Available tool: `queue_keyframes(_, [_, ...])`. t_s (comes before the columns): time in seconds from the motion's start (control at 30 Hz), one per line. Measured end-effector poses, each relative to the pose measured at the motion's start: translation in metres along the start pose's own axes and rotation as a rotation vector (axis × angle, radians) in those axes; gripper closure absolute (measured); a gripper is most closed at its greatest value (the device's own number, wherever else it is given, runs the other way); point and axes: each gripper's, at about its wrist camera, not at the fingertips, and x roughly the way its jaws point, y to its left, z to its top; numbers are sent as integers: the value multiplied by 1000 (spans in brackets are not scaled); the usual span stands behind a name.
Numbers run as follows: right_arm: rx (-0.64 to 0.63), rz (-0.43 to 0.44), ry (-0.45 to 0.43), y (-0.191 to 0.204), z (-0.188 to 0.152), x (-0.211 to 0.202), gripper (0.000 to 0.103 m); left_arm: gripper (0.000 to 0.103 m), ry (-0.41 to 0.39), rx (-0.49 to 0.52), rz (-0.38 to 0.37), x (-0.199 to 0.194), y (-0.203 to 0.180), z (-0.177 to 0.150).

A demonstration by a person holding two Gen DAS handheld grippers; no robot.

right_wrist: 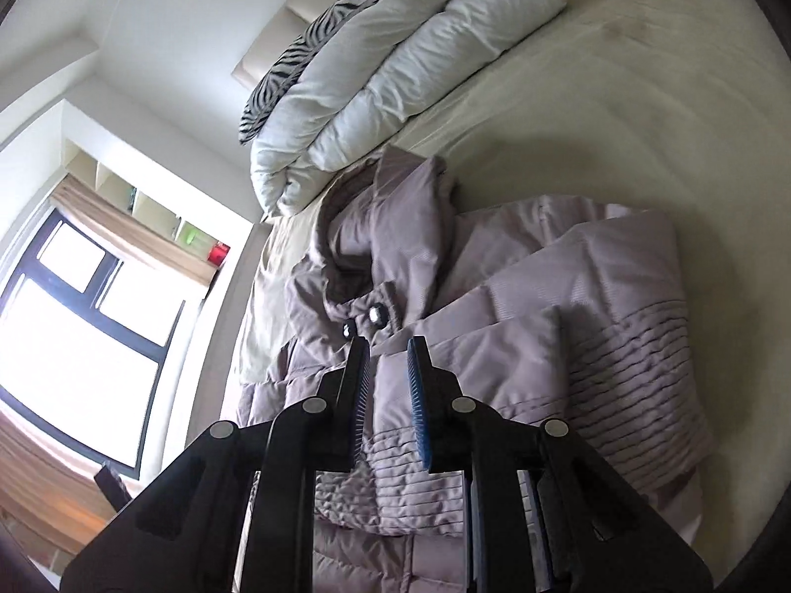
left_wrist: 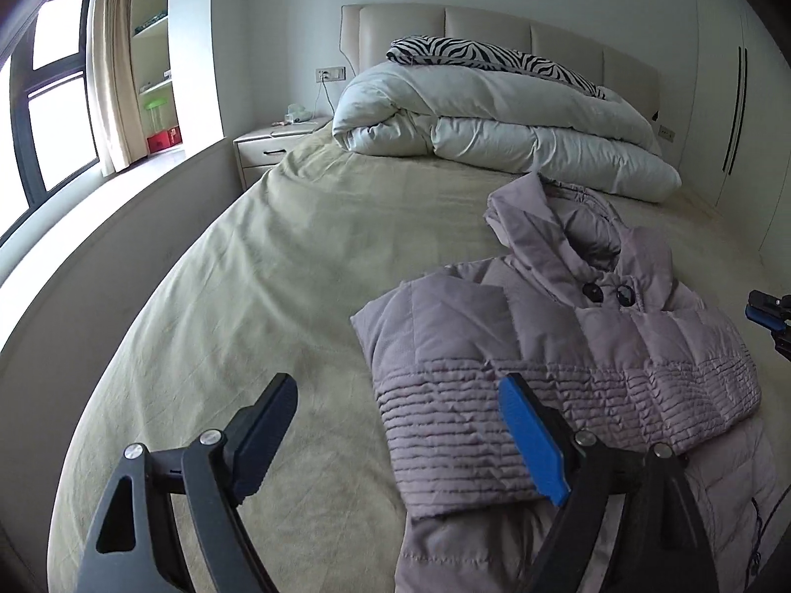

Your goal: Fold large clothes

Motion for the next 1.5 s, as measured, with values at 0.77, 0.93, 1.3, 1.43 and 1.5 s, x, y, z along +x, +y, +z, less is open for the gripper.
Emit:
queue_keyframes(0.77, [-261, -25, 76, 13, -63, 44, 97, 23, 60, 112, -12, 51, -32, -20])
queue_keyframes(0.93, [-308, -113, 203, 6, -81, 72, 97, 17, 117, 111, -14, 80, -35, -34])
queue_keyframes(1.3, [-291, 7, -17, 16, -37, 17, 77, 0, -102, 9, -129, 16, -17, 19])
queue_keyframes(1.43, [-148, 42, -42, 2, 18, 26, 0, 0, 1, -92, -287, 55, -22, 66])
queue_keyframes(1.5, [-82, 26, -2, -5, 47, 43, 0, 0, 45, -98, -359, 80, -30, 87])
